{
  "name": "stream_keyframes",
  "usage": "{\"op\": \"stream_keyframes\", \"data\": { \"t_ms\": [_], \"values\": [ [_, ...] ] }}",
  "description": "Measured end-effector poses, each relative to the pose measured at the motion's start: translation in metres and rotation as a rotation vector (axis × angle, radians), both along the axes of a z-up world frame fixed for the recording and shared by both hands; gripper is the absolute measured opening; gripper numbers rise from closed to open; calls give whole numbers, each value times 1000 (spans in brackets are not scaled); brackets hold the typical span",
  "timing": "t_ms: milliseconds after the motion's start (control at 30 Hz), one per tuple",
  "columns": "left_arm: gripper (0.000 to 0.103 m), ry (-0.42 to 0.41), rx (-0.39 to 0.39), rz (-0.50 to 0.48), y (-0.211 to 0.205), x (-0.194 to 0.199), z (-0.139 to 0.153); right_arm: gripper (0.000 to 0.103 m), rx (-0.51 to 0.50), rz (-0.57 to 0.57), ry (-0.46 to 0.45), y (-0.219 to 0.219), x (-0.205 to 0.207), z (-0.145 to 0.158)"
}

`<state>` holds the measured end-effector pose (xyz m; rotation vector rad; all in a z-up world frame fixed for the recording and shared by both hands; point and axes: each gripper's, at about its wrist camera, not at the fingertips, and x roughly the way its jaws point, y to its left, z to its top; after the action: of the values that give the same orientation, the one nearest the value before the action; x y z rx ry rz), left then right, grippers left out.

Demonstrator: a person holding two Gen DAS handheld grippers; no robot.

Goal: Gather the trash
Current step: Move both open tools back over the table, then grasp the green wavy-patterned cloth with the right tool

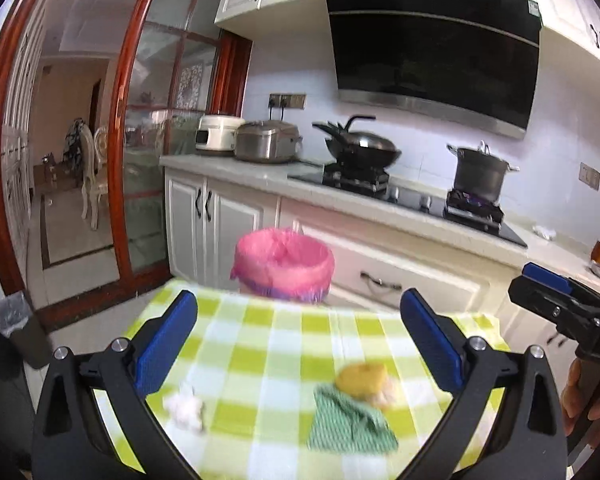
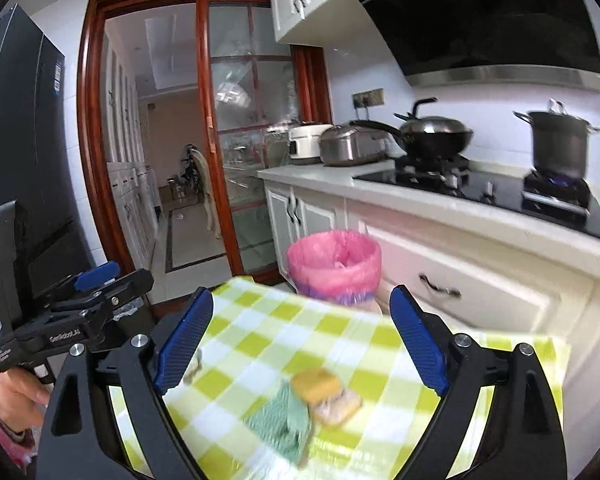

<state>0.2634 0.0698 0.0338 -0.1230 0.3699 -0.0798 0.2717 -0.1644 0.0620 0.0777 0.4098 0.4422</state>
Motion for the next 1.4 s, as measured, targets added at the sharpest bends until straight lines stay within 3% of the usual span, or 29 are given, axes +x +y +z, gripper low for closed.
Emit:
{"op": "stream_keyframes", "data": {
  "t_ms": [267,500,700,1233,1400],
  "values": [
    [98,48,10,27,-6,-59,-55,85,35,-25,84,-3,-55,-62],
    [98,76,54,37,-9,-77,-94,85,28,-51,186,9,-55,-116],
    [98,119,87,42,2,-64,-115,85,2,-68,257,27,-28,-151],
    [98,213,109,113,52,5,-134,85,-54,-39,381,75,52,-189],
    [98,217,113,118,57,17,-134,74,-52,-38,415,81,63,-199]
  ]
}}
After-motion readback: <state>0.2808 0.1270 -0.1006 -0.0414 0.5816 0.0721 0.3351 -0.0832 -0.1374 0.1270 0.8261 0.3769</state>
